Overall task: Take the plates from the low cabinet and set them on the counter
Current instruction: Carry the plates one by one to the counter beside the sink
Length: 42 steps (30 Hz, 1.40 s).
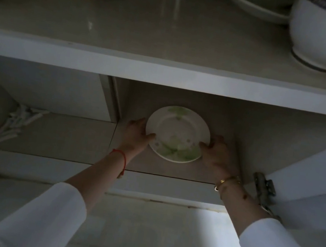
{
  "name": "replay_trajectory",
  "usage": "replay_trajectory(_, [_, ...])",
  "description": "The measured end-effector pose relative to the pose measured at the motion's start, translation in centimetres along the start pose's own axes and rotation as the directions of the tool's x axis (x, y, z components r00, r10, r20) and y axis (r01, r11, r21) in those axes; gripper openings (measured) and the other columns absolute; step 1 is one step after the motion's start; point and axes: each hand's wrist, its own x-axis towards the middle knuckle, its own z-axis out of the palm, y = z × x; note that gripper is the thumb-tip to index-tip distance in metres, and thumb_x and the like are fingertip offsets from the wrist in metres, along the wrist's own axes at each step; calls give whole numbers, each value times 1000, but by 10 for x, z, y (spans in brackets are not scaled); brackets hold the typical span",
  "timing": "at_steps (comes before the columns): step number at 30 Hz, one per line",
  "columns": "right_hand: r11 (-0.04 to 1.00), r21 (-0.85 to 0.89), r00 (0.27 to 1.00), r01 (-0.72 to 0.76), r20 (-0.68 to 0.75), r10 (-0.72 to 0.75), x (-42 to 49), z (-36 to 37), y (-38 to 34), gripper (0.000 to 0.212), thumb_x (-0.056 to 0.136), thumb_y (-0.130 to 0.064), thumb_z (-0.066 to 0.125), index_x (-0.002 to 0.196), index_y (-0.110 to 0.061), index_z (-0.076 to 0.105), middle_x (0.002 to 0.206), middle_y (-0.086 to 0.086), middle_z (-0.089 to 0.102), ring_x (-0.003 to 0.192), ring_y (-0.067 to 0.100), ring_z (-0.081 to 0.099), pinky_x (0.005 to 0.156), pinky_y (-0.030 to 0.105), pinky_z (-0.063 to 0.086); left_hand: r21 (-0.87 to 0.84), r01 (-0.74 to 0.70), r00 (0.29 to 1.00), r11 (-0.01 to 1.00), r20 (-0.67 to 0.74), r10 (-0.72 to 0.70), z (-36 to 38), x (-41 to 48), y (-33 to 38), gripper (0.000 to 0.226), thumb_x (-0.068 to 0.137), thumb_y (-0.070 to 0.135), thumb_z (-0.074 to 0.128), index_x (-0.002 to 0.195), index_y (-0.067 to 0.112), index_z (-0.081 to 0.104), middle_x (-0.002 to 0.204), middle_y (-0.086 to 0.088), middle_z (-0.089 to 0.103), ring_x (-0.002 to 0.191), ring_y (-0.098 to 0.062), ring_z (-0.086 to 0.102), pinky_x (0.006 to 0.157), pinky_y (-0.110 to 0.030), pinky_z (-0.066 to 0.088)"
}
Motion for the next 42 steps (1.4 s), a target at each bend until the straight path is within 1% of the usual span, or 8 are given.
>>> replay_trajectory(13, [978, 201, 996, -52, -65, 67, -4, 10, 6, 38, 80, 1, 64, 116, 2, 54, 109, 22, 68, 101, 35, 64, 71, 26, 40, -343, 151, 978, 927, -84, -191, 12, 1, -11, 55, 71, -14, 71, 123, 3, 65, 106, -13, 71, 110, -33, 67, 92, -40, 56])
replay_trajectory(16, [964, 259, 992, -62, -92, 89, -12, 12, 3, 35, 82, -3, 65, 115, 2, 55, 106, 21, 69, 100, 34, 65, 73, 27, 43, -413, 150, 974, 898, -94, -206, 5, -9, -9, 55, 71, -14, 68, 123, 2, 63, 110, -18, 70, 108, -36, 66, 92, -48, 57])
replay_trajectory(21, [902, 407, 978, -143, -80, 192, -35, 14, -3, 28, 83, -6, 66, 110, 2, 58, 106, 20, 69, 97, 32, 65, 84, 37, 53, -501, 128, 972, 856, -110, -210, -11, -40, -4, 42, 82, -8, 66, 123, 2, 63, 101, -10, 65, 93, -24, 62, 73, -27, 52])
replay_trajectory(26, [852, 502, 985, -147, -5, 173, -74, 13, -2, 12, 85, -1, 63, 95, -4, 56, 90, 12, 62, 83, 26, 60, 67, 25, 44, -614, 106, 972, 783, -102, -211, -36, -84, -2, 43, 84, -18, 60, 124, -1, 58, 108, -13, 60, 95, -26, 60, 83, -38, 52])
replay_trajectory(30, [830, 547, 994, -107, 57, 91, -114, 3, -9, 31, 88, 5, 56, 113, -12, 49, 87, 4, 60, 73, 9, 57, 61, 12, 47, -644, 151, 964, 750, -72, -255, -56, -121, -6, 44, 88, -11, 60, 128, 7, 55, 110, -9, 59, 101, -27, 59, 78, -32, 51])
replay_trajectory(33, [834, 531, 985, -153, 146, 88, -146, -16, -22, 38, 89, 2, 55, 122, -17, 50, 98, 5, 62, 83, 16, 59, 74, 30, 49, -619, 177, 948, 765, -101, -301, -73, -151, -2, 49, 87, -8, 64, 132, 8, 55, 115, -10, 61, 97, -26, 61, 72, -28, 52])
replay_trajectory(36, [851, 488, 976, -193, 183, 116, -184, -44, -43, 40, 88, 2, 56, 124, -14, 50, 104, 9, 62, 83, 17, 59, 73, 30, 47, -570, 214, 937, 793, -111, -332, -99, -190, 12, 48, 87, -7, 65, 132, 8, 56, 114, -10, 61, 84, -21, 62, 57, -22, 56])
replay_trajectory(42, [859, 404, 934, -316, 290, 207, -266, -120, -96, 41, 86, 3, 54, 121, -18, 50, 103, 13, 63, 91, 27, 60, 82, 40, 50, -441, 337, 909, 832, -77, -410, -165, -277, 71, 47, 88, -4, 65, 132, 8, 52, 123, -12, 60, 94, -25, 59, 69, -27, 53])
